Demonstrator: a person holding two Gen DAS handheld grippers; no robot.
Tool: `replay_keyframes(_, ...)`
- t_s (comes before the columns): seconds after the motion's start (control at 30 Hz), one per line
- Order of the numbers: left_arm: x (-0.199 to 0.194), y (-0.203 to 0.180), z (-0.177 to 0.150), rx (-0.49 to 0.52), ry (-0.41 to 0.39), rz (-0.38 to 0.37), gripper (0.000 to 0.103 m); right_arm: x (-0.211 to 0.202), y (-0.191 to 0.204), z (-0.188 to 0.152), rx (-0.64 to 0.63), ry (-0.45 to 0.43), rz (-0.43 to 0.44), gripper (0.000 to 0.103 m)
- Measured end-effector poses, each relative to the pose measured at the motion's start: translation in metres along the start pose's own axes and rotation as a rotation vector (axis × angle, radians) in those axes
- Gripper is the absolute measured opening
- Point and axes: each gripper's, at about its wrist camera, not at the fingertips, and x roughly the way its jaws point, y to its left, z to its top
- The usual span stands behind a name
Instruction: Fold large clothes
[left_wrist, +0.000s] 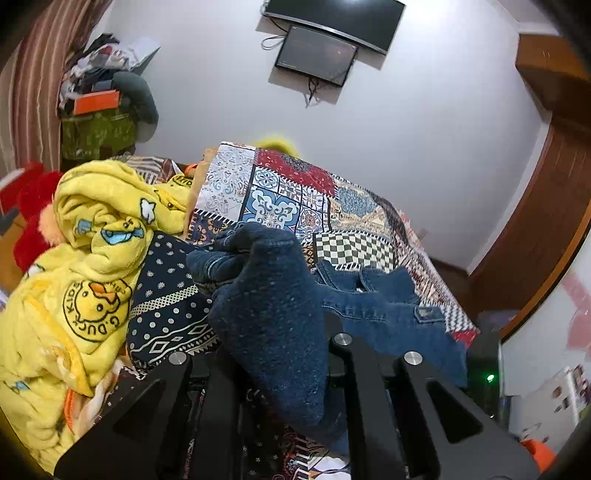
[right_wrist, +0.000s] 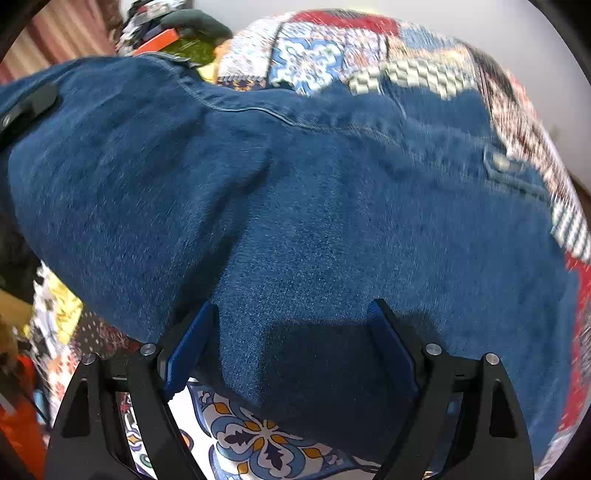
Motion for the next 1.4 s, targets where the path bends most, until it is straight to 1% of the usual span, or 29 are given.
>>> replay_keyframes(0.1, -0.003, -0.019, 0.003, 0.040, -0.007, -0.024, 0.009, -0.015, -0.009, -0.008, 0.026, -0.011, 0.033, 0.083)
replay_keyframes(0.17, -0.003, -0.041, 0.008, 0.077, -0.013, -0.051, 0.009, -0.031, -0.016, -0.014, 0.040, -0.040, 0.030, 0.083)
replay_keyframes(0.3, 0.003, -0.092, 0.008, 0.162, -0.012, -0.116, 0.009, -0.074, -0.046, -0.034, 0.072, -0.125, -0.065, 0.083)
replay_keyframes(0.37, 0.011, -0.123, 0.004, 0.196, 0.004, -0.165, 0.009, -0.092, -0.063, -0.043, 0.103, -0.156, -0.103, 0.083)
replay_keyframes(0.47, 0.028, -0.162, -0.008, 0.218, 0.052, -0.239, 0.009, -0.116, -0.091, -0.058, 0.163, -0.185, -0.162, 0.083)
replay_keyframes(0.53, 0.044, -0.188, -0.022, 0.216, 0.109, -0.304, 0.009, -0.130, -0.110, -0.071, 0.200, -0.193, -0.202, 0.083)
replay_keyframes(0.57, 0.050, -0.199, -0.028, 0.218, 0.129, -0.323, 0.009, -0.138, -0.124, -0.078, 0.226, -0.194, -0.223, 0.083)
replay_keyframes(0.67, 0.069, -0.231, -0.053, 0.238, 0.199, -0.382, 0.009, -0.153, -0.144, -0.093, 0.279, -0.196, -0.254, 0.083)
replay_keyframes(0.7, 0.073, -0.239, -0.061, 0.251, 0.221, -0.398, 0.009, -0.158, -0.152, -0.100, 0.299, -0.200, -0.266, 0.083)
replay_keyframes(0.77, 0.081, -0.258, -0.082, 0.301, 0.275, -0.430, 0.009, -0.166, -0.167, -0.104, 0.325, -0.201, -0.282, 0.083)
replay_keyframes(0.87, 0.083, -0.281, -0.115, 0.421, 0.333, -0.436, 0.009, -0.175, -0.179, -0.115, 0.363, -0.204, -0.306, 0.083)
replay_keyframes(0.93, 0.087, -0.289, -0.139, 0.510, 0.378, -0.423, 0.009, -0.178, -0.181, -0.120, 0.378, -0.203, -0.313, 0.083)
replay_keyframes(1.03, 0.093, -0.292, -0.160, 0.562, 0.441, -0.402, 0.009, -0.180, -0.184, -0.126, 0.391, -0.201, -0.314, 0.083)
replay_keyframes(1.1, 0.092, -0.291, -0.162, 0.578, 0.447, -0.400, 0.011, -0.184, -0.184, -0.128, 0.392, -0.205, -0.310, 0.083)
replay_keyframes(1.17, 0.087, -0.289, -0.161, 0.598, 0.450, -0.394, 0.018, -0.187, -0.179, -0.127, 0.385, -0.214, -0.307, 0.083)
replay_keyframes(1.2, 0.086, -0.289, -0.159, 0.607, 0.457, -0.389, 0.026, -0.190, -0.177, -0.126, 0.379, -0.221, -0.306, 0.083)
replay_keyframes(1.23, 0.082, -0.289, -0.158, 0.612, 0.476, -0.399, 0.037, -0.193, -0.175, -0.125, 0.372, -0.231, -0.306, 0.083)
replay_keyframes(1.27, 0.078, -0.287, -0.157, 0.605, 0.497, -0.419, 0.043, -0.194, -0.175, -0.125, 0.367, -0.238, -0.305, 0.083)
replay_keyframes(1.3, 0.073, -0.287, -0.156, 0.594, 0.514, -0.442, 0.055, -0.199, -0.171, -0.122, 0.356, -0.252, -0.304, 0.083)
replay_keyframes(1.33, 0.065, -0.282, -0.152, 0.572, 0.522, -0.467, 0.063, -0.202, -0.168, -0.120, 0.346, -0.265, -0.306, 0.083)
replay_keyframes(1.4, 0.050, -0.273, -0.142, 0.548, 0.492, -0.453, 0.068, -0.208, -0.162, -0.115, 0.327, -0.295, -0.306, 0.083)
